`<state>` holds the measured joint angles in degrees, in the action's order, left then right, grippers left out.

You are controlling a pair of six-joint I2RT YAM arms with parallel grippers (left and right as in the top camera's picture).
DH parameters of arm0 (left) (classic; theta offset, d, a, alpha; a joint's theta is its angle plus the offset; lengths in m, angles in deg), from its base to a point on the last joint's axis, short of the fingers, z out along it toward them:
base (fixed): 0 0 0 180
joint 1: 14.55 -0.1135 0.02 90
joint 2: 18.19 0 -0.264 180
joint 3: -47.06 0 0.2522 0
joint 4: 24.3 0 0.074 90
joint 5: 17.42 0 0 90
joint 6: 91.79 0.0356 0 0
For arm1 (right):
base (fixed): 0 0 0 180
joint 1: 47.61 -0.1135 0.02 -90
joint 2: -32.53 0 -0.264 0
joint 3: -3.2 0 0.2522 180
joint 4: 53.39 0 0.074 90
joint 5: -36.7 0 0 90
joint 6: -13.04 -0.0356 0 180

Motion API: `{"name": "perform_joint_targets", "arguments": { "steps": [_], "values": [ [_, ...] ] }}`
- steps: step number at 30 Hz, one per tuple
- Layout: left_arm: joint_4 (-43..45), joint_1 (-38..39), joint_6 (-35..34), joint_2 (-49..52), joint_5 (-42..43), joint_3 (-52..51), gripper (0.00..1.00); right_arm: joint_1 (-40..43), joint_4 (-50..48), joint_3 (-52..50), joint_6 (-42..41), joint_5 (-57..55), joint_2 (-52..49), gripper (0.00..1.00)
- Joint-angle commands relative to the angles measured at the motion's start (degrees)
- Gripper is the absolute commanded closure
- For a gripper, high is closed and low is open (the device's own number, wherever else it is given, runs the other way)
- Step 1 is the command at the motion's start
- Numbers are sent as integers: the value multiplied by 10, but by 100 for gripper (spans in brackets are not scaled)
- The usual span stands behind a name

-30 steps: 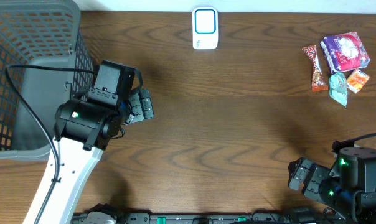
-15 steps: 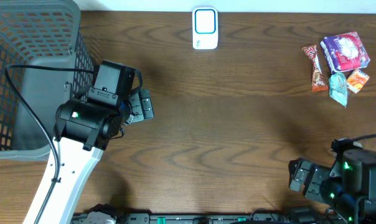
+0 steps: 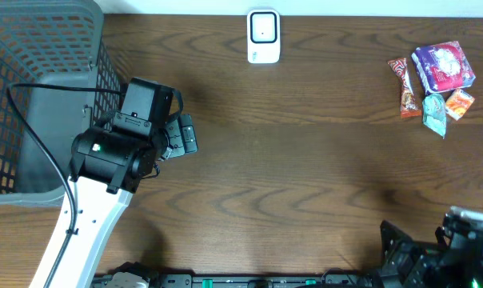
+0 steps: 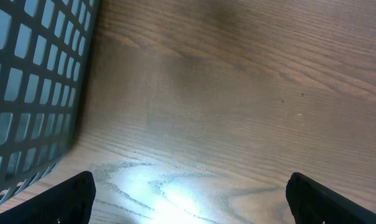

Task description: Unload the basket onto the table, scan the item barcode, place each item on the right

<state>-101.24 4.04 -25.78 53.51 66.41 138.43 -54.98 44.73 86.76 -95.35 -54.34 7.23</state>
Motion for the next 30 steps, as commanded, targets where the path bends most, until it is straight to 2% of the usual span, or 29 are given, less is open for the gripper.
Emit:
{"name": "perform_joint_targets", "arguments": {
  "steps": [1,8,18,25,30],
  "values": [
    [-2,0,3,2,-5,3,2,-5,-13,-5,28,-3,37,1],
    [-2,0,3,2,-5,3,2,9,-97,-77,72,-3,111,1],
    [-2,0,3,2,-5,3,2,10,-305,-278,134,16,189,1],
    [-2,0,3,2,-5,3,2,14,-451,-407,134,14,209,1],
    [-2,0,3,2,-5,3,2,14,-517,-473,134,15,234,1]
  ]
}}
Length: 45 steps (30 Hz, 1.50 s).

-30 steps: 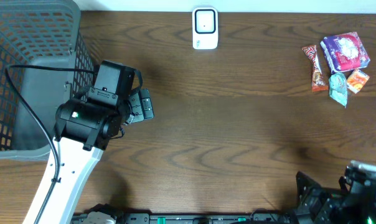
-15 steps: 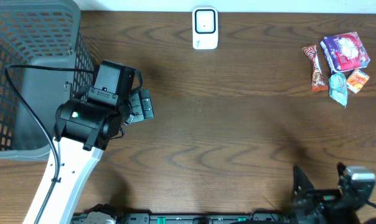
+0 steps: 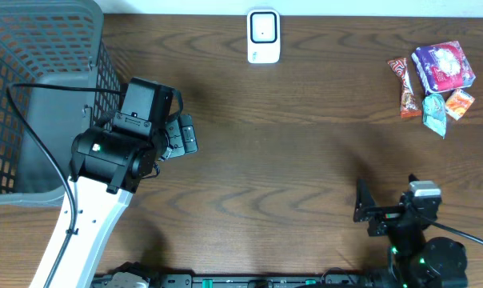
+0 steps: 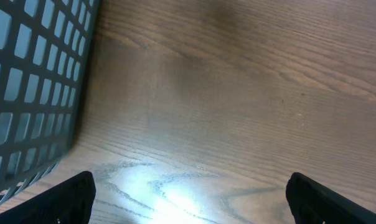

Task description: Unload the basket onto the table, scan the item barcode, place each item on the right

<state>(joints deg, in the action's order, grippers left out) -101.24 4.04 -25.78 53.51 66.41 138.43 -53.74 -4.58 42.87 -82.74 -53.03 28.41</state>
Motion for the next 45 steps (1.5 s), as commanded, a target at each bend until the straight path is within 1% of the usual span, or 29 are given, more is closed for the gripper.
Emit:
{"name": "perform_joint_targets", "arguments": {
  "steps": [1,6,12,13,16,18,25,29,32,36,45],
  "values": [
    [-2,0,3,2,-5,3,2,1,-32,-46,8,2,28,1],
    [-2,0,3,2,-5,3,2,1,-79,-91,9,3,38,1],
    [-2,0,3,2,-5,3,2,1,-147,-130,69,29,38,1],
    [-2,0,3,2,-5,3,2,2,-170,-144,76,29,38,1],
    [-2,0,3,2,-5,3,2,3,-203,-166,78,29,38,1],
    [-2,0,3,2,-5,3,2,3,-251,-196,78,29,38,1],
    [-2,0,3,2,-5,3,2,3,-357,-254,75,6,38,1],
    [-2,0,3,2,-5,3,2,3,-368,-256,71,-23,38,1],
    [-2,0,3,2,-5,3,2,3,-358,-256,71,-34,38,1],
    [-2,0,3,2,-5,3,2,3,-312,-256,65,-34,38,1],
    [-2,0,3,2,-5,3,2,25,-307,-256,61,-27,38,1]
  ]
}}
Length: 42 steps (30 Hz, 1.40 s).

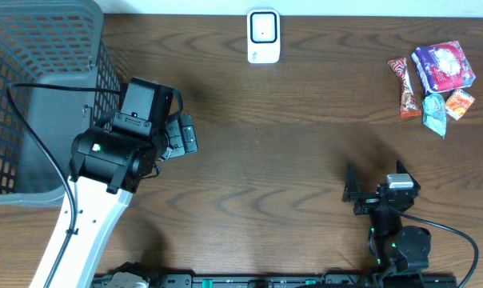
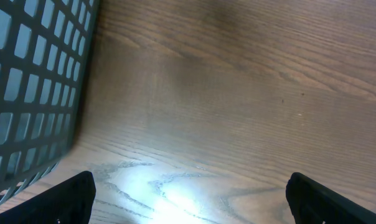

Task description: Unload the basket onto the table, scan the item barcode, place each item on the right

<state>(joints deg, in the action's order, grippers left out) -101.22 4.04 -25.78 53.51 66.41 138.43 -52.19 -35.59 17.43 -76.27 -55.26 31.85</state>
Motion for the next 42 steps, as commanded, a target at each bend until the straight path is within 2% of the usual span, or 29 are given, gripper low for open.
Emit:
{"name": "perform_joint_targets", "arguments": {
  "steps": [1,42],
  "values": [
    [-3,0,3,2,-5,3,2,10,3,-2,-4,-5,4,1],
    [-3,0,3,2,-5,3,2,23,2,-2,-4,6,4,1]
  ]
}}
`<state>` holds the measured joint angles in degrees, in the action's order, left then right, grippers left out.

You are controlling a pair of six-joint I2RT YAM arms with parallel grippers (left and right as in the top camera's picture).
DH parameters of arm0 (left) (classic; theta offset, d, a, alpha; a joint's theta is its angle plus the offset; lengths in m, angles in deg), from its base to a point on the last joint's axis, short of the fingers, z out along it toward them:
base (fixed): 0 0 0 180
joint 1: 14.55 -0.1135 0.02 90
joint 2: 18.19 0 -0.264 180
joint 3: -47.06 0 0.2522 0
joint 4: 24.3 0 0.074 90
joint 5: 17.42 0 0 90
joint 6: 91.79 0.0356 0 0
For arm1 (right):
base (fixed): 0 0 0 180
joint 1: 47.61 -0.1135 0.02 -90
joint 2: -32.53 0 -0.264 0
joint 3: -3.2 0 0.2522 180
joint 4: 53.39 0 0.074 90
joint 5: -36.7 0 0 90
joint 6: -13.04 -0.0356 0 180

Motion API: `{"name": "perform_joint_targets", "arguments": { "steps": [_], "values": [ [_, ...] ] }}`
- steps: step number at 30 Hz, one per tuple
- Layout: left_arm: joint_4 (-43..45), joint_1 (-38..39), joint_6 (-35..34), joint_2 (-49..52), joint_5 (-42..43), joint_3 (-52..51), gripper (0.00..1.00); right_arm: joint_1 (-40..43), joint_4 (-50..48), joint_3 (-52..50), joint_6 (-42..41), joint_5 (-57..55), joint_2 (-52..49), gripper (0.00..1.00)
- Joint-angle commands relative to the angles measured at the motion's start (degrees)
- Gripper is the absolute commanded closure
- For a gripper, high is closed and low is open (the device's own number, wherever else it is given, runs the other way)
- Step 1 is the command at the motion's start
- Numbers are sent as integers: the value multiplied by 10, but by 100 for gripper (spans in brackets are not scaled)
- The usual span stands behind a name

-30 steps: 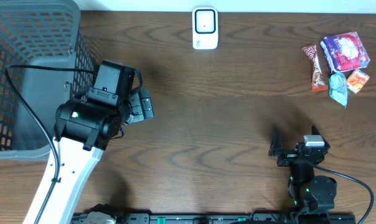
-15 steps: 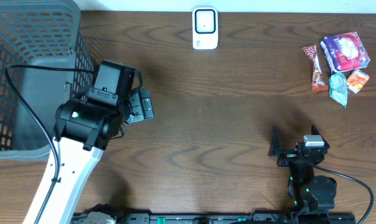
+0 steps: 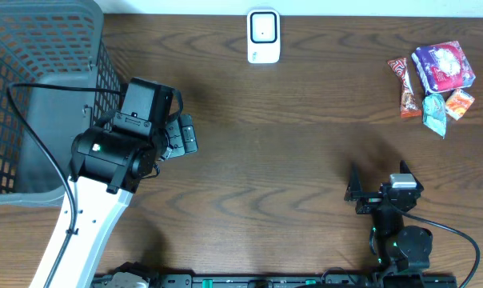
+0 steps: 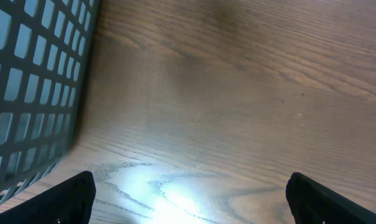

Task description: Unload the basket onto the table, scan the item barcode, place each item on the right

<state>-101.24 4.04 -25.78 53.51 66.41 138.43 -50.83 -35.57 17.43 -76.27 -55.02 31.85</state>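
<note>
A white barcode scanner (image 3: 263, 36) stands at the table's far edge, in the middle. Several snack packets (image 3: 433, 76) lie in a cluster at the far right, among them a purple pack (image 3: 442, 66). My left gripper (image 3: 185, 134) hangs beside the basket, far from both. In the left wrist view the left gripper (image 4: 188, 202) is open over bare wood, its fingertips (image 4: 73, 194) wide apart with nothing between them. My right gripper (image 3: 355, 190) is near the front edge at the right, well short of the packets; its jaws are too small to read.
A grey mesh basket (image 3: 33, 96) fills the far left corner, and its wall (image 4: 32, 93) shows at the left of the left wrist view. A black cable (image 3: 41, 152) runs over the basket to the left arm.
The right arm has shifted very slightly to the right near the front edge. The left arm and the packets have not moved.
The right arm was folded low in the front right corner. Then it stood further left and further onto the table, then a little more to the left, about where it is now. The left gripper stayed open beside the basket throughout.
</note>
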Motion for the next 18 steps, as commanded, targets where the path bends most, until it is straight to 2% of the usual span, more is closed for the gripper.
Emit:
{"name": "perform_joint_targets", "arguments": {
  "steps": [1,18],
  "values": [
    [-2,0,3,2,-5,3,2,9,2,-2,-4,3,4,1],
    [-3,0,16,3,-20,3,2,9,2,-2,-4,3,4,1]
  ]
}}
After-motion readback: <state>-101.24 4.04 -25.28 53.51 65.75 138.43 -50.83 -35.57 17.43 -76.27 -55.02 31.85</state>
